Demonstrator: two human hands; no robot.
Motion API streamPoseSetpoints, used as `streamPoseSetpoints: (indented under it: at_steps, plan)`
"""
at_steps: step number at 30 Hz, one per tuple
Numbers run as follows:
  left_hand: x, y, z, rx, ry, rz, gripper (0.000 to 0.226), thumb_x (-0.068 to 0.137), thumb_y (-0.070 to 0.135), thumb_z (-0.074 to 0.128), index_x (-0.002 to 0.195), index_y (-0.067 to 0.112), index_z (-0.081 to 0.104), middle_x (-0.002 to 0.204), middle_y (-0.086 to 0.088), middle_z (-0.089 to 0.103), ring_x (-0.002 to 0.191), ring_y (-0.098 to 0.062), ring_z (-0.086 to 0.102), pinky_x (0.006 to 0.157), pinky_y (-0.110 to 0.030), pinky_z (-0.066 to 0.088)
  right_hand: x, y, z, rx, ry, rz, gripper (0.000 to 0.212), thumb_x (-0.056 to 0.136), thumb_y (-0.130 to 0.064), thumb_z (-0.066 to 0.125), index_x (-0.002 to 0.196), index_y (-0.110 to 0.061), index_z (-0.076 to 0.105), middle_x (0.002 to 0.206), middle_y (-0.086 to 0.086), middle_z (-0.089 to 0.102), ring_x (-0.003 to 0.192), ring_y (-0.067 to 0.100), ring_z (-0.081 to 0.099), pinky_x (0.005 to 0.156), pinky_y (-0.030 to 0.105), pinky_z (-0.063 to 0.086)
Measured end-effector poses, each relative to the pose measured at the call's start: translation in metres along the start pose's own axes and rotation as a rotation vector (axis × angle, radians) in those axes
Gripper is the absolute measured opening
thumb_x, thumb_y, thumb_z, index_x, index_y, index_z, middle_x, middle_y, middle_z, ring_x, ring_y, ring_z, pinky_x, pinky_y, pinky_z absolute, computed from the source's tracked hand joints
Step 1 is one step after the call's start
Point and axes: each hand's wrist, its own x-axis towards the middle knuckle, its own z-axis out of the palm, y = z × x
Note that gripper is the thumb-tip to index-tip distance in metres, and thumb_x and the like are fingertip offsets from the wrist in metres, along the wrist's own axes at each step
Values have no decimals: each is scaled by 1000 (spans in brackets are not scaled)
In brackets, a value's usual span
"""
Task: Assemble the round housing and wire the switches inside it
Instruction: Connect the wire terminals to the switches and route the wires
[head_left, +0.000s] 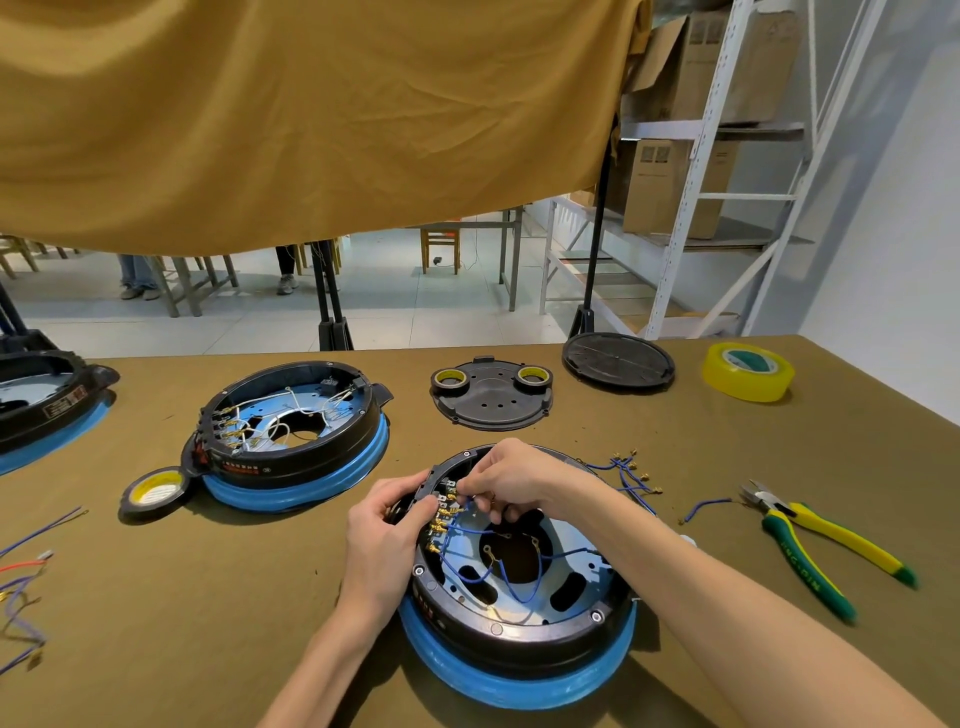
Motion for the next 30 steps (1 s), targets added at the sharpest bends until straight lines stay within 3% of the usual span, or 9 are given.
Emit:
streamPoseSetpoints:
  at_steps: [6,10,16,20,30]
  plan:
    - [-1,0,0,-12,3,1,27,93,9,70,118,18,75,109,6,72,99,1,66,95,-42,55,-2,-7,-3,-44,-28,27,23,101,-20,64,81,-11,72,56,-3,59,51,11,56,47,20,40]
    - [0,-1,1,-17,5,-1,27,93,9,71,118,18,75,108,6,72,100,-2,67,96,-45,56,-4,-16,-6,-89,-41,58,21,100,-16,63,83,-9,72,60,0,58,53,12,55,51,22,40]
    - [1,-2,0,-24,13,-4,27,92,7,71,118,13,75,108,4,72,107,-12,67,99,-50,54,-5,-6,9,-32,78,27,23,101,-18,63,80,-10,71,54,-3,55,46,9,51,46,20,39]
    - [0,0,0,-6,10,-4,27,92,8,72,117,15,76,108,6,72,104,-6,67,99,-47,54,-5,-14,1,-56,22,59,25,99,-15,64,76,-10,71,54,-2,55,47,11,50,44,19,39]
    - [-1,0,-1,-7,12,-2,27,93,8,71,118,15,75,109,4,72,106,-9,67,98,-46,54,-4,-6,16,20,117,58,23,101,-17,63,81,-8,71,54,-2,55,45,9,50,46,20,39]
